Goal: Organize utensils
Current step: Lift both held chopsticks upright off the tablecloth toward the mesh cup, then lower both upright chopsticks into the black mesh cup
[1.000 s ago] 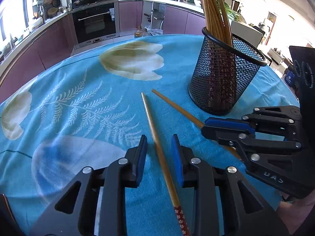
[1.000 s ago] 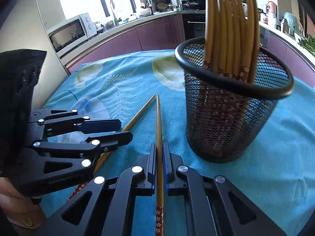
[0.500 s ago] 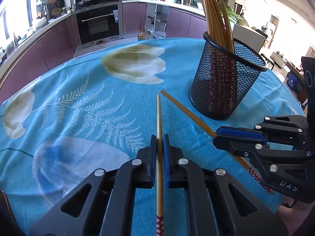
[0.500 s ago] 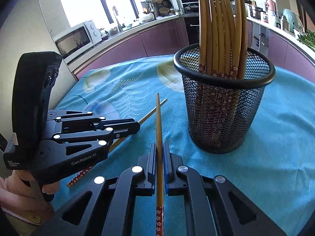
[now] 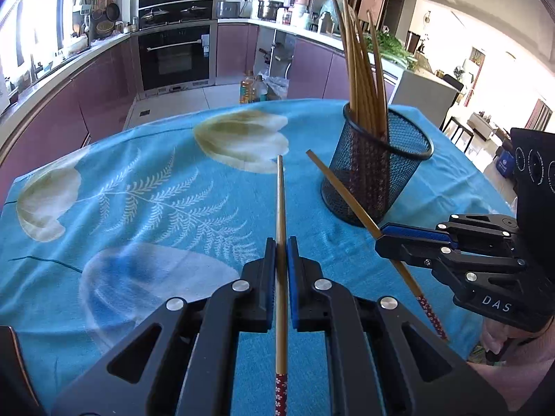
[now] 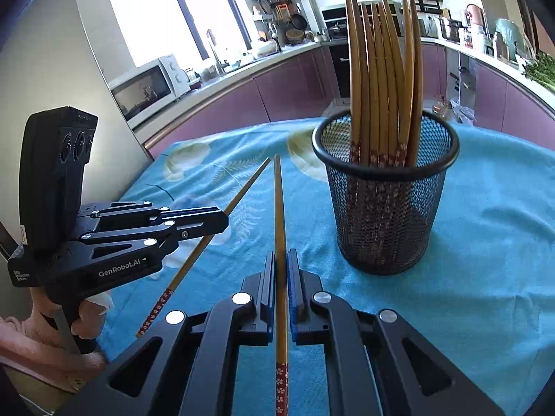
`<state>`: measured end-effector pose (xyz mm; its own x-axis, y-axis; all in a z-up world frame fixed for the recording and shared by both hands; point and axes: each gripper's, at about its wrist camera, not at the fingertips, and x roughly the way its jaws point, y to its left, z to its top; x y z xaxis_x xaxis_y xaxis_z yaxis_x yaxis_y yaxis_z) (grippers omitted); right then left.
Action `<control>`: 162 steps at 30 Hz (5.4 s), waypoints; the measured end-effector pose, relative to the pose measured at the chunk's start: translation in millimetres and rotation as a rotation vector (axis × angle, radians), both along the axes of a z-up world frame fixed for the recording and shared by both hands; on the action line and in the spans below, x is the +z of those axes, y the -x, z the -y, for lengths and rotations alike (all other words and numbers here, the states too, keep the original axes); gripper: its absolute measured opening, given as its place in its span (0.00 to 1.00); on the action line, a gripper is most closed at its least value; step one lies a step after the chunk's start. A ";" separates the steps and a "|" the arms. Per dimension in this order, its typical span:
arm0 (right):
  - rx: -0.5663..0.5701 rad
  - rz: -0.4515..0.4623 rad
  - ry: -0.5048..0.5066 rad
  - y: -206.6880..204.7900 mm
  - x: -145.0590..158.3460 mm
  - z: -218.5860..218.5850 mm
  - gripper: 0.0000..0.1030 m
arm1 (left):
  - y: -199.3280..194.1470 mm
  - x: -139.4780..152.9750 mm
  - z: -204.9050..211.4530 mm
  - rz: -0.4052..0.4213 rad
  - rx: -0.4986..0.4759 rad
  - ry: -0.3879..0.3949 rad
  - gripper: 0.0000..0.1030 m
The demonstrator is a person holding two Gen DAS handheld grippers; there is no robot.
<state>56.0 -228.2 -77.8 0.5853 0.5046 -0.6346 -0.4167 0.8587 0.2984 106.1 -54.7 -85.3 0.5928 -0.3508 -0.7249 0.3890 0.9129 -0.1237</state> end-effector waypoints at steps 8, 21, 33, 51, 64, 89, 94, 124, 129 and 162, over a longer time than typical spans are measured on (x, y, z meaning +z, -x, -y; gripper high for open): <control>-0.002 0.060 -0.024 9.9 18.7 2.7 0.06 | 13.7 28.3 -9.4 0.052 -0.019 0.050 0.07; -0.019 0.132 -0.040 20.7 37.5 15.0 0.06 | 30.4 52.3 -8.7 0.105 -0.057 0.088 0.07; -0.027 0.175 -0.040 25.4 47.6 17.4 0.06 | 36.3 62.7 -5.6 0.129 -0.076 0.097 0.07; -0.041 0.212 -0.032 29.9 56.4 14.8 0.06 | 44.2 75.7 -7.3 0.175 -0.076 0.111 0.07; -0.050 0.244 -0.019 31.3 64.5 15.2 0.06 | 45.6 82.6 -14.3 0.189 -0.075 0.135 0.07; -0.080 0.320 0.000 22.8 87.6 18.6 0.06 | 40.8 101.5 -4.8 0.229 -0.114 0.154 0.07; -0.080 0.325 -0.001 21.0 88.3 18.6 0.06 | 38.9 106.1 -2.7 0.235 -0.123 0.155 0.07; -0.083 0.399 0.001 19.0 109.0 20.8 0.06 | 30.0 150.4 13.2 0.309 -0.185 0.196 0.07; -0.088 0.416 0.002 17.8 113.6 23.5 0.06 | 28.6 158.0 14.6 0.330 -0.192 0.209 0.07; -0.136 0.432 0.012 -2.0 117.6 22.6 0.06 | 10.8 171.6 42.0 0.369 -0.210 0.219 0.07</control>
<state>57.9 -250.7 39.7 0.8581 0.3992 -0.3231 -0.3844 0.9164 0.1114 95.3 -96.7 86.3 0.6964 -0.6120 -0.3748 0.6168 0.7774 -0.1234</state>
